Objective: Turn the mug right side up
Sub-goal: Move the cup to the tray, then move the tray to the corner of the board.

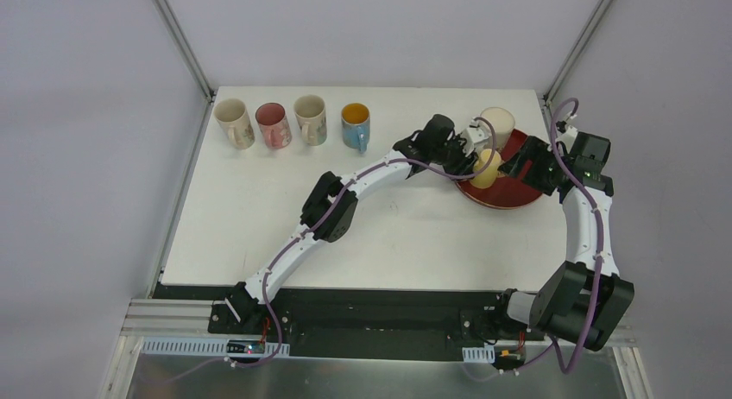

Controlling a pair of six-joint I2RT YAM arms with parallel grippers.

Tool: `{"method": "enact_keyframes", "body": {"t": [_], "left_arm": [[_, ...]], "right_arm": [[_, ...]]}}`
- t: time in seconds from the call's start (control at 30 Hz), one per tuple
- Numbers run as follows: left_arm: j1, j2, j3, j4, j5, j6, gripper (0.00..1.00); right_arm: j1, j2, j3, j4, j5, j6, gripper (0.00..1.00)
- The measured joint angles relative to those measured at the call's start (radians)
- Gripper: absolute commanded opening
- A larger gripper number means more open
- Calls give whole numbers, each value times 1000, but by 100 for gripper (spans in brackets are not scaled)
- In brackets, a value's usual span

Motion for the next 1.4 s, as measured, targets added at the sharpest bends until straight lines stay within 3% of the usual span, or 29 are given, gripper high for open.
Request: {"method": "enact_keyframes", "body": {"t": [0.07,0.23,0.4,0.6,0.8,1.1,1.4], "left_arm": [[-2,0,-4,-3,-8,-3,49],[-3,0,-8,-12,-23,8,85],[-2,-4,-27,-29,-53,13,99],[-2,-11,-50,-61,-85,18,99],[6,-101,-103,-167,-95,11,99],[69,-378,-247,-363,-24,-6,99],[225,-674,-435,-448,31,-70,99]], "right_arm": [[0,2,0,-3,-2,-21,83],[0,54,18,-50,-11,-148,84],[-2,149,76,-140,-29,-298,84],[12,223,116,-192,-89,-424,83],[99,367,172,-203,-47,-540,83],[223,478,217,-202,66,-631,83],[321,498,196,-193,155,-676,82]]}}
